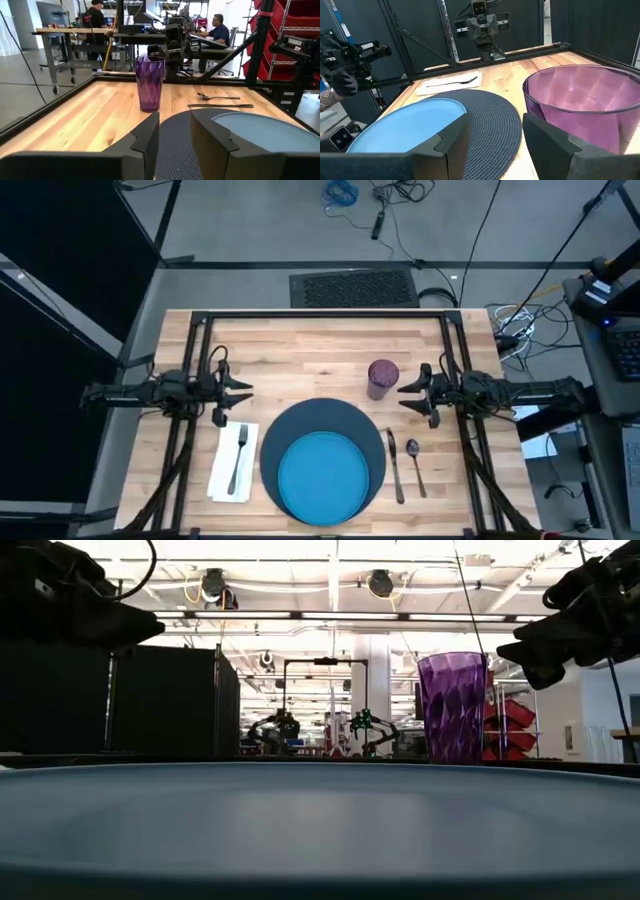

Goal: Set table place
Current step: Return to Home Position

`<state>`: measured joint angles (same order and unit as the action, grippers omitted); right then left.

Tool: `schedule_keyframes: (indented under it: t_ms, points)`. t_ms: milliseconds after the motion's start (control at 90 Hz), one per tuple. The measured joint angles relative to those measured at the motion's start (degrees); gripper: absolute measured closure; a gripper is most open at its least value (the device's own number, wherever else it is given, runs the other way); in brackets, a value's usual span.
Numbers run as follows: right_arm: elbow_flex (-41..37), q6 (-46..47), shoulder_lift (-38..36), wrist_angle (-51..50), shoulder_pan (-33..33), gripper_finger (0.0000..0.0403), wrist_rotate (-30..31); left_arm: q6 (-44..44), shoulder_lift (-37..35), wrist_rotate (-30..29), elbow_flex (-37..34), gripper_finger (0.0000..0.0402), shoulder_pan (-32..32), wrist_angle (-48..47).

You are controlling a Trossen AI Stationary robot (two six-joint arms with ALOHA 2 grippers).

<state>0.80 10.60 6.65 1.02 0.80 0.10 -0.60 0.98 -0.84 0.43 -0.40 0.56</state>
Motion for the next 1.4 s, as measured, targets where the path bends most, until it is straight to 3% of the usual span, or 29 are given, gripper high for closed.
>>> schedule_keyframes:
  t_ms: [233,467,744,1022,1400]
  points:
    - [0.0,-12.0,2.3,0.0,0.0,0.0234,0.0,-0.3,0.0,0.0,0.0,0.0308,0.0,0.0]
    - [0.0,-12.1,6.1,0.0,0.0,0.0234,0.0,-0.4,0.0,0.0,0.0,0.0308,0.0,0.0]
    - [1.9,-13.3,5.7,0.8,0.0,0.0234,0.0,-0.2,0.0,0.0,0.0,0.0308,0.0,0.0]
    - [7.2,-11.8,1.3,-7.3,0.0,0.0234,0.0,-0.5,0.0,0.0,0.0,0.0308,0.0,0.0]
    - [2.6,-11.3,-6.4,0.4,0.1,0.0234,0.3,-0.5,0.0,0.0,0.0,0.0308,0.0,0.0]
